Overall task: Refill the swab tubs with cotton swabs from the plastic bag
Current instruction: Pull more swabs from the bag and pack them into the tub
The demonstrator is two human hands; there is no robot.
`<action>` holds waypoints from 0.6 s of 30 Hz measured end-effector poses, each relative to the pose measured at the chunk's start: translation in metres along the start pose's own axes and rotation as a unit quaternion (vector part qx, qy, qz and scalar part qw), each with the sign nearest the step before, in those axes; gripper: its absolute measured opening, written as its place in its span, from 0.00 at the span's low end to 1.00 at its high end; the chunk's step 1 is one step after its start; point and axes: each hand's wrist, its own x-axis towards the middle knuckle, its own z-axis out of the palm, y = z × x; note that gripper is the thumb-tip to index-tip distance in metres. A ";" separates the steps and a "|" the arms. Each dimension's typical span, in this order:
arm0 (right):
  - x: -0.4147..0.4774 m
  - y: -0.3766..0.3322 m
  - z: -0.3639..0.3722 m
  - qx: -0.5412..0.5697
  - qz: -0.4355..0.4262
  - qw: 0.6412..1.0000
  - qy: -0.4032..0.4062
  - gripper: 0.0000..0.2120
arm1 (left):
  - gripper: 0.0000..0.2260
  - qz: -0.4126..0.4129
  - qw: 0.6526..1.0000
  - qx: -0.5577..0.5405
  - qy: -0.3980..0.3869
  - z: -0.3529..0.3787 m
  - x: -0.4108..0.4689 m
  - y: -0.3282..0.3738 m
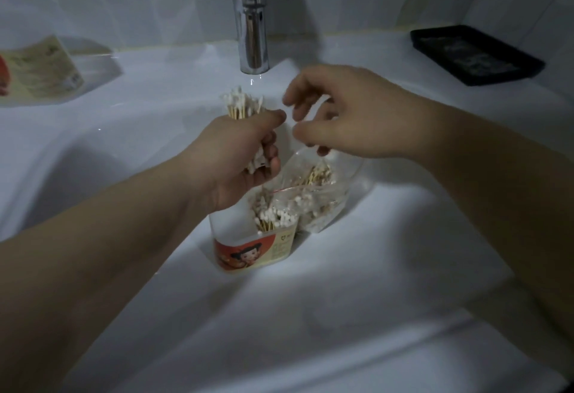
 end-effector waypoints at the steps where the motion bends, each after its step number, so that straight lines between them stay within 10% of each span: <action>1: 0.000 0.000 -0.002 -0.006 0.004 1.000 0.001 0.08 | 0.07 0.013 1.000 0.012 0.004 0.000 0.000 0.000; 8: -0.003 0.003 0.009 -0.185 0.033 0.967 -0.174 0.12 | 0.06 0.041 0.998 0.050 -0.002 0.001 -0.001 -0.003; 18: 0.004 0.011 0.023 -0.293 -0.010 0.929 -0.226 0.14 | 0.07 0.043 0.993 0.105 -0.036 0.003 -0.005 -0.005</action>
